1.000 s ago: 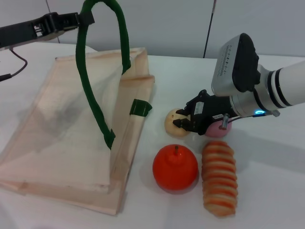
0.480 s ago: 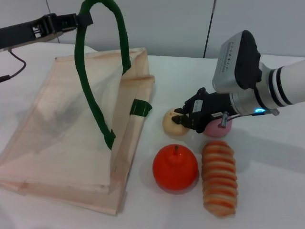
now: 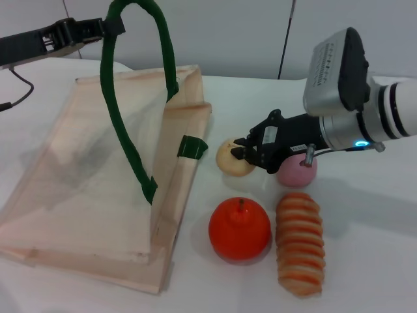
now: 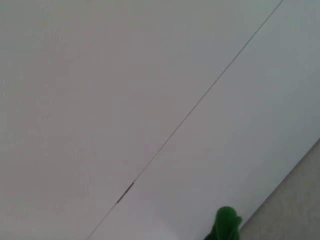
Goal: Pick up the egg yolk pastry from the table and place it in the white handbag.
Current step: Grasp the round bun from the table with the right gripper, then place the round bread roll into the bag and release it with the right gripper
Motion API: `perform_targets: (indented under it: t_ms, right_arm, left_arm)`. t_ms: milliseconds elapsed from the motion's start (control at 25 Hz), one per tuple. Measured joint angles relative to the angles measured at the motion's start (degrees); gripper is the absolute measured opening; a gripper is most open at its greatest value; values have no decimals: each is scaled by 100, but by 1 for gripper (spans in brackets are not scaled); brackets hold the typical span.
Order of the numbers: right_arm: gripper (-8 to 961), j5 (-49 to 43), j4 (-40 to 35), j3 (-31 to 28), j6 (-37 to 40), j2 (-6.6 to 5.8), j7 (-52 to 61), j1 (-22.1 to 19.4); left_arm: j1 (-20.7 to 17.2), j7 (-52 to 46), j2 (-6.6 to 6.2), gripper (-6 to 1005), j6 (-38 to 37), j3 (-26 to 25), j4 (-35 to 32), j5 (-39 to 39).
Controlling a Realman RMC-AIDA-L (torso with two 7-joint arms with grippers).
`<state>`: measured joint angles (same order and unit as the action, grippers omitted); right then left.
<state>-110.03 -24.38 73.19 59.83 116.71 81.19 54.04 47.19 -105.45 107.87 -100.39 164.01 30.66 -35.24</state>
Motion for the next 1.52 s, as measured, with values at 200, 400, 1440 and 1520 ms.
perform_targets:
  t_ms: [200, 400, 1440, 1520]
  right_arm:
    - [106, 15, -658, -3, 477, 0, 197, -200]
    - [103, 115, -1150, 111, 877, 0, 318, -288]
    - [124, 2643, -1062, 3893, -1479, 43, 569, 650]
    - [144, 2801, -1075, 4131, -1695, 44, 545, 673]
  left_arm:
    - [3, -16, -15, 209, -10, 0, -7, 0]
    - [60, -26, -28, 211, -120, 0, -8, -1]
    - [396, -97, -48, 224, -546, 0, -236, -304]
    - [396, -98, -55, 225, -550, 0, -236, -319]
